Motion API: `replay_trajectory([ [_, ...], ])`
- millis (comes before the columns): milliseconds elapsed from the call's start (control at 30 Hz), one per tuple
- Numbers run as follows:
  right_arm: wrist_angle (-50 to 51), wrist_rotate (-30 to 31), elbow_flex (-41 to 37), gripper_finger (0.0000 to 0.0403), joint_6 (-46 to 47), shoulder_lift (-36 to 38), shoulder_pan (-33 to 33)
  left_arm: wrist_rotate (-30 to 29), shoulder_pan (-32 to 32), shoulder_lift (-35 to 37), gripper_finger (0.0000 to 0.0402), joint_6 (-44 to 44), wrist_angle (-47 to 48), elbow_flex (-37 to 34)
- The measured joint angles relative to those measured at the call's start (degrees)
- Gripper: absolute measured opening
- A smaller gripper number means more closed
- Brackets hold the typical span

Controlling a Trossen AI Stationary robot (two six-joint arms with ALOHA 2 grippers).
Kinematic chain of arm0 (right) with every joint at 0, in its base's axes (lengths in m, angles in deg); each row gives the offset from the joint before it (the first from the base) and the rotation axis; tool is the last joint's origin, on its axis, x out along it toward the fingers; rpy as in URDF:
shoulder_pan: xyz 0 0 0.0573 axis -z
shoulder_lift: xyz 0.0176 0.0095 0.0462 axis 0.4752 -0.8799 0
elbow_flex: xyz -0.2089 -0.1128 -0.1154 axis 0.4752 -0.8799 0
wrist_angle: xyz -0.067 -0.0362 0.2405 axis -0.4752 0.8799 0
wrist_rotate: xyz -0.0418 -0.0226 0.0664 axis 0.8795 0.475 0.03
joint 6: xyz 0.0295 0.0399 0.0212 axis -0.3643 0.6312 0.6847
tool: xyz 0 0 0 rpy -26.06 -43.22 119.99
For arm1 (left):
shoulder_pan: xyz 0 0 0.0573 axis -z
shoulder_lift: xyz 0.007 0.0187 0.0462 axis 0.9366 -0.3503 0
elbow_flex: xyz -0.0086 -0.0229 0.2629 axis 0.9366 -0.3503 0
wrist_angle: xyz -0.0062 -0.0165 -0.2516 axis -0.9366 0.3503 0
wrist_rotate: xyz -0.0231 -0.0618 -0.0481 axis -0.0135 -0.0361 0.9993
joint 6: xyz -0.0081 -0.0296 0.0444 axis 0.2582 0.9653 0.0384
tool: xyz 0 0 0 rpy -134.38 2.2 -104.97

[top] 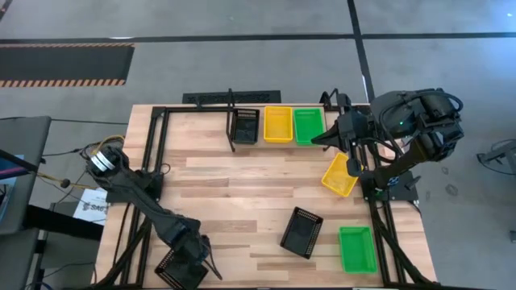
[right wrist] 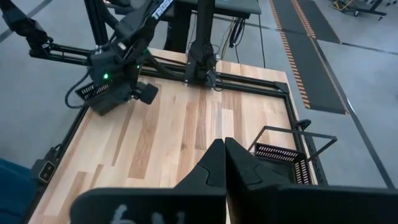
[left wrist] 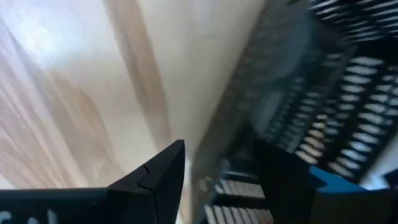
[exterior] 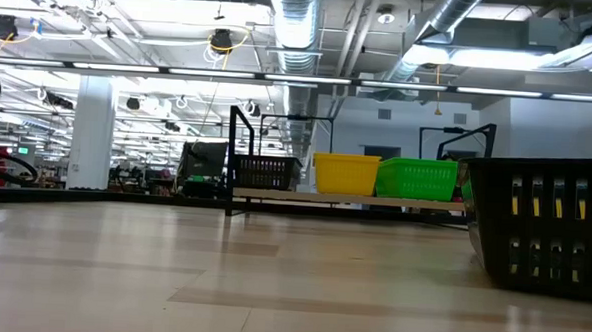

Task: Stack baskets on shelf by color
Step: Stack the left black bin on top of the black bin on the shelf

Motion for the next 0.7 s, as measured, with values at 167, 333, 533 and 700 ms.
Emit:
replay_trajectory([
  [167,0.0,0.0,0.0,0.0008,0.0,0.0,0.0,-0.1,-0.8,-4.3,0.0176,-1.0,1.4,0.0],
  [333,0.0,-0.1,0.0,0.0008,0.0,0.0,0.0,-0.4,-3.4,-6.1,0.0113,2.1,2.5,0.0],
  [533,-0.2,-0.1,0.0,0.0008,0.0,0.0,0.0,-0.4,-10.5,-6.3,0.0008,5.0,3.8,0.0],
  [700,-0.4,-0.1,0.0,0.0008,0.1,0.0,0.0,-4.2,-19.4,-6.1,0.0001,9.0,2.0,0.1],
])
